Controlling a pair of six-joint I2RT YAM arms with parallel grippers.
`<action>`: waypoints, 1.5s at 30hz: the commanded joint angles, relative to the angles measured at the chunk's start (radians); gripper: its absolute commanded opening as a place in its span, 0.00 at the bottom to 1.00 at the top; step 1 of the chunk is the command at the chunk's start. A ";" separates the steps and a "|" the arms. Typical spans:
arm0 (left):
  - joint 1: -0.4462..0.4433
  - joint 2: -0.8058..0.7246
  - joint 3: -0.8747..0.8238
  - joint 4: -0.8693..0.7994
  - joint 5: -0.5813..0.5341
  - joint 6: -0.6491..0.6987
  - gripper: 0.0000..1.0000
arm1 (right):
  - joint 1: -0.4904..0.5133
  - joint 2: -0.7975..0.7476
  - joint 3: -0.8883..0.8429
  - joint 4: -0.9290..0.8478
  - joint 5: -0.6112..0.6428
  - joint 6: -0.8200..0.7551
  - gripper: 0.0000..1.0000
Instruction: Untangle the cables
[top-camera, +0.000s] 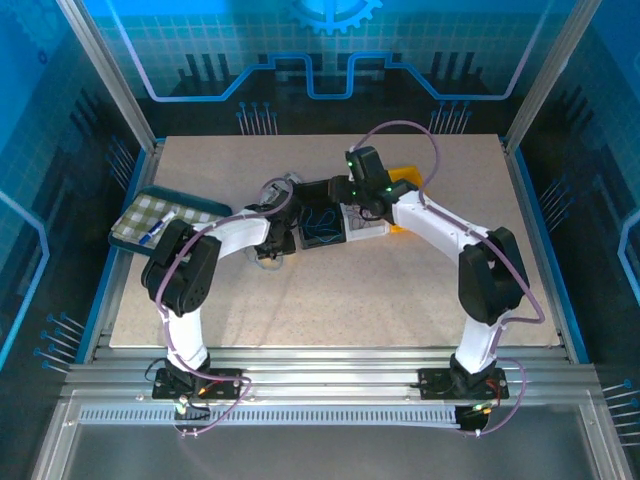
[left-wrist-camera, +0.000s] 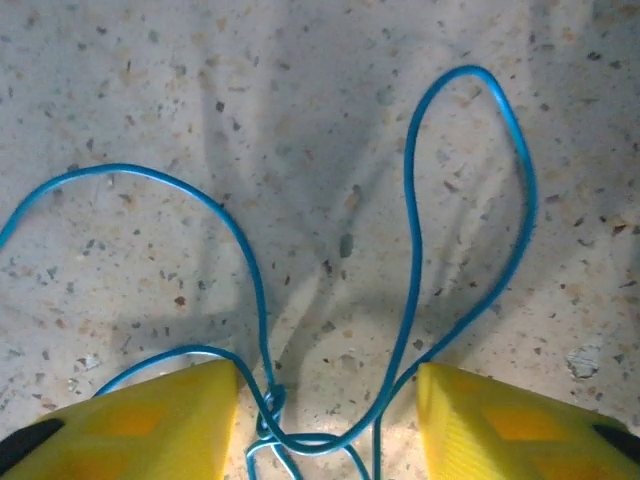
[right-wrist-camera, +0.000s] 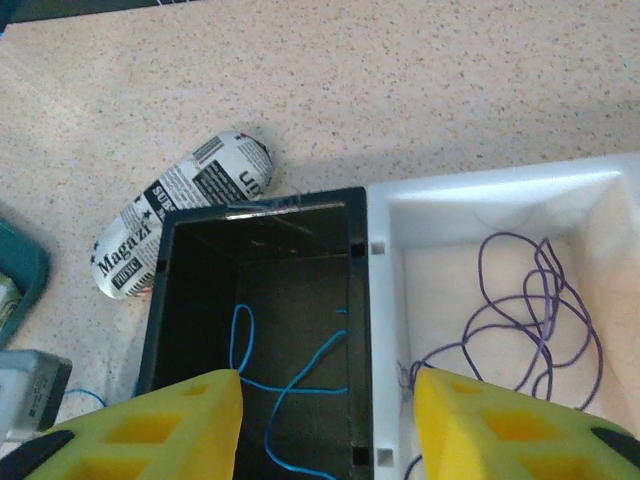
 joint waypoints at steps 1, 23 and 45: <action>-0.019 0.054 0.052 -0.096 -0.059 -0.043 0.41 | -0.012 -0.045 -0.027 0.018 0.019 0.008 0.48; -0.049 -0.184 0.247 -0.108 -0.177 -0.009 0.00 | -0.044 -0.089 -0.073 0.024 -0.007 -0.011 0.47; -0.083 -0.081 0.289 0.324 0.023 0.092 0.76 | -0.152 -0.221 -0.177 0.017 0.057 -0.046 0.48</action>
